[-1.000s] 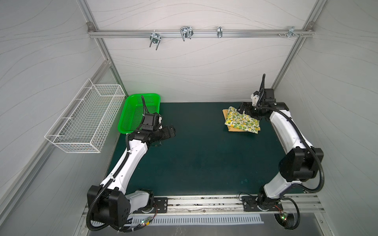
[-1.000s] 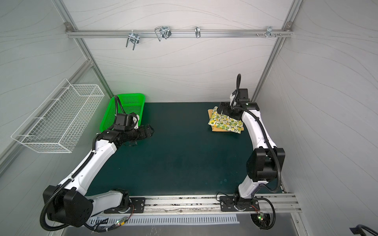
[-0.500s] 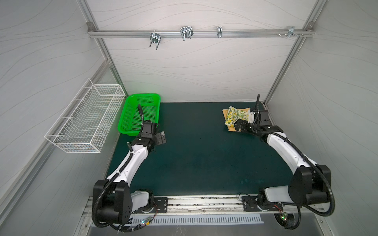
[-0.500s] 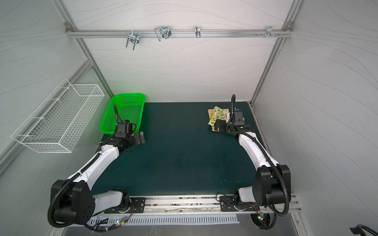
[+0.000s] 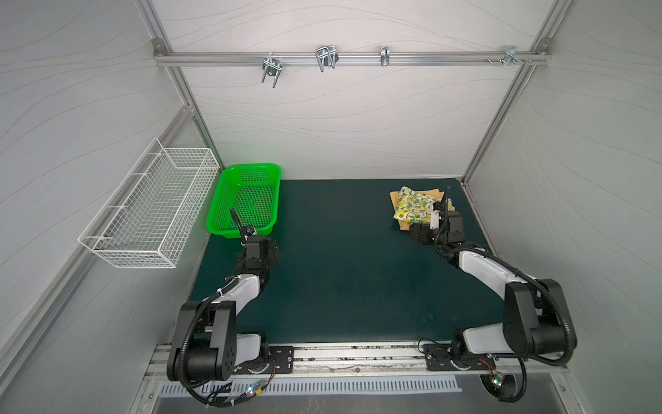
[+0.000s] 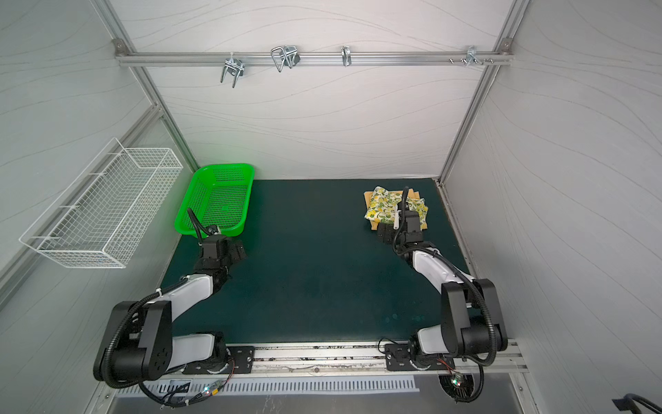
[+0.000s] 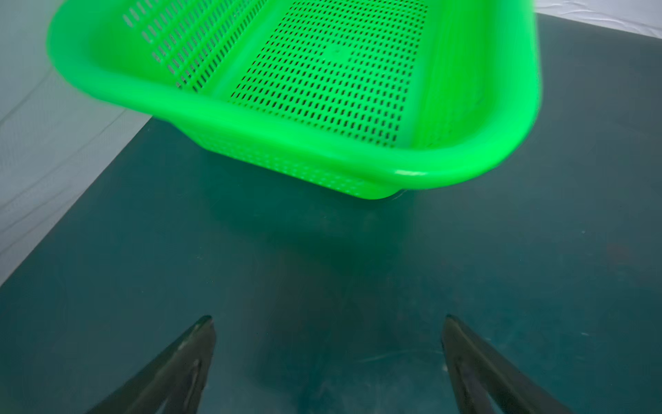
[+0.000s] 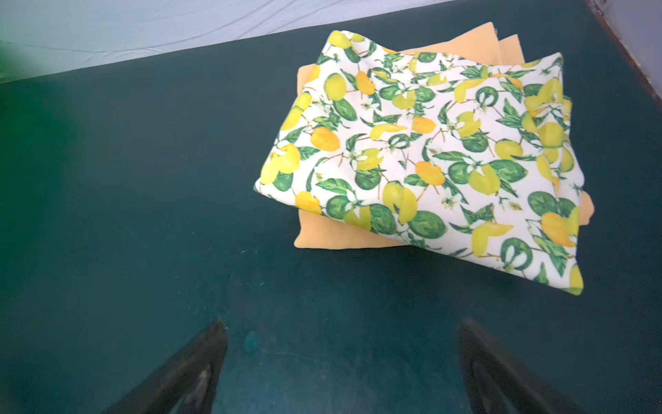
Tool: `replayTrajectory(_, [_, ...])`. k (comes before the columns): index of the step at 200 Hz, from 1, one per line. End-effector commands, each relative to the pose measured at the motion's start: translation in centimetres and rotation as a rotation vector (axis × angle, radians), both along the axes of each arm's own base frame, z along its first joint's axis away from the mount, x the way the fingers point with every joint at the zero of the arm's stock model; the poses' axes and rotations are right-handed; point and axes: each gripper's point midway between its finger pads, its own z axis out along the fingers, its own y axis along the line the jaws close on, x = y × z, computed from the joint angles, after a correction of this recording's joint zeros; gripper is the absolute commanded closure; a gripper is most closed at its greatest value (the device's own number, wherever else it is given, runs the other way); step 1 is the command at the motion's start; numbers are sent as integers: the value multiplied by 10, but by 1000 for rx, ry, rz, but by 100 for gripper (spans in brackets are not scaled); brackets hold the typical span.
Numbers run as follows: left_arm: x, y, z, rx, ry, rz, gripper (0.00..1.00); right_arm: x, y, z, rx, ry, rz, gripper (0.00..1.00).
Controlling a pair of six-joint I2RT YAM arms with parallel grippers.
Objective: Fold and stack the skirts
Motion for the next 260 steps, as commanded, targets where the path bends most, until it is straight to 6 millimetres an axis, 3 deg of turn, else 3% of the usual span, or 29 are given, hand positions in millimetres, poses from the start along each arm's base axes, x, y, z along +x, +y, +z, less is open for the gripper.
replayTrajectory(1, [32, 8, 43, -3, -238, -7, 1, 16, -5, 14, -31, -94, -24, 1])
replayTrajectory(19, [42, -4, 46, -25, -282, -86, 1, 16, 0, 18, -42, -135, 22, 1])
replayTrajectory(36, [47, -19, 42, -18, -340, -192, 1, 14, -9, 22, -83, -199, -3, 1])
replayTrajectory(50, [46, -21, 29, -20, -358, -204, 1, 11, -13, 22, -87, -225, -6, 1])
replayTrajectory(90, [62, -29, 24, -24, -304, -257, 1, 9, -17, 28, -87, -288, 29, 1])
replayTrajectory(114, [61, -29, 22, -29, -285, -258, 1, 9, -29, 4, -111, -231, 3, 1])
replayTrajectory(129, [61, -30, 23, -27, -291, -259, 1, 5, -29, -20, -80, -230, 20, 1])
replayTrajectory(150, [61, -30, 23, -26, -292, -258, 1, 8, -20, -34, -98, -265, 67, 1])
replayTrajectory(260, [64, -34, 22, 17, -261, -252, 1, 8, -17, -37, -100, -241, 77, 1])
